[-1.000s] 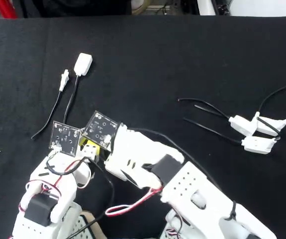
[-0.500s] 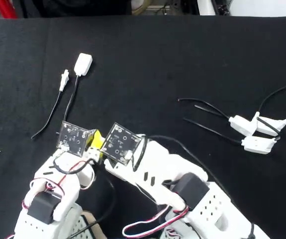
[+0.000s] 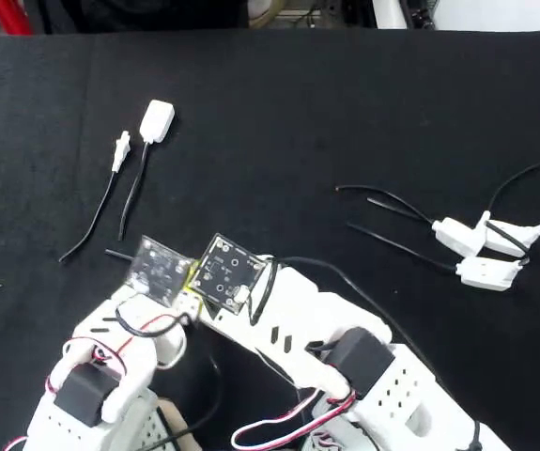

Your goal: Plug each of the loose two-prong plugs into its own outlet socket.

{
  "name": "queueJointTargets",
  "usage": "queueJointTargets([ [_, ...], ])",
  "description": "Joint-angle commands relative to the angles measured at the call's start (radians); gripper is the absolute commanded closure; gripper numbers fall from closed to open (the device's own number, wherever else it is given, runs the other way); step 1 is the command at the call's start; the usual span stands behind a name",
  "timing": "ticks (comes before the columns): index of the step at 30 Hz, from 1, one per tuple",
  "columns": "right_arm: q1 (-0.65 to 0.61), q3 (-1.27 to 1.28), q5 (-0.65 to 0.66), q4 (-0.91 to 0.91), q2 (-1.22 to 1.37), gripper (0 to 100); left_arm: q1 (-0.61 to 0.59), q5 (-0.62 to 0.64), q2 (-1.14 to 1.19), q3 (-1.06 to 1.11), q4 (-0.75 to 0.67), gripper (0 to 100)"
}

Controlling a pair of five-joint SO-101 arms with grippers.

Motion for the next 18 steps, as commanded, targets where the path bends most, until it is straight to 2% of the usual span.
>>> queueJointTargets([
  [1,-0.031,-0.016,-0.017,-0.003,-0.016,98.7,0.07,-0.008,0.003,-0.01,0.015,97],
  [6,-0.031,-0.048,-0.017,0.041,-0.015,98.7,0.036,-0.035,0.003,-0.016,0.017,97],
  [11,0.005,-0.062,-0.018,0.077,-0.012,98.7,-0.203,-0.038,0.002,-0.042,0.018,97],
  [18,0.041,-0.196,-0.025,0.138,0.223,98.7,-0.487,-0.173,0.002,-0.002,0.133,97],
])
